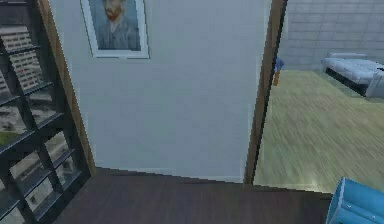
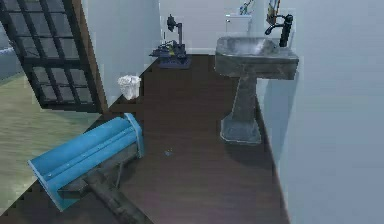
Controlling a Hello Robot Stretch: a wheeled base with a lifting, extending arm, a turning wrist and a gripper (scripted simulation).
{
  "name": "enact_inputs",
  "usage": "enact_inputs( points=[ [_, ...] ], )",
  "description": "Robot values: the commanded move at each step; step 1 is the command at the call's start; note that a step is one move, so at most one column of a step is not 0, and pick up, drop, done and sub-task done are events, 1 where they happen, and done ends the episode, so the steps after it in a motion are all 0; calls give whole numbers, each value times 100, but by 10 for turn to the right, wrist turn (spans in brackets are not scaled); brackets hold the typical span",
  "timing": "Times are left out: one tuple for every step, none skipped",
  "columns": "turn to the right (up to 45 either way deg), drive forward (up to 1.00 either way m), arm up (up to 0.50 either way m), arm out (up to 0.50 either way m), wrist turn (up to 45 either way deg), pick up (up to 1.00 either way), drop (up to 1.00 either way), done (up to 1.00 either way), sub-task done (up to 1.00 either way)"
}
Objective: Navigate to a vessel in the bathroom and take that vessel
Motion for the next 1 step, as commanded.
enact_inputs(
  points=[
    [30,0,0,0,0,0,0,0,0]
  ],
)
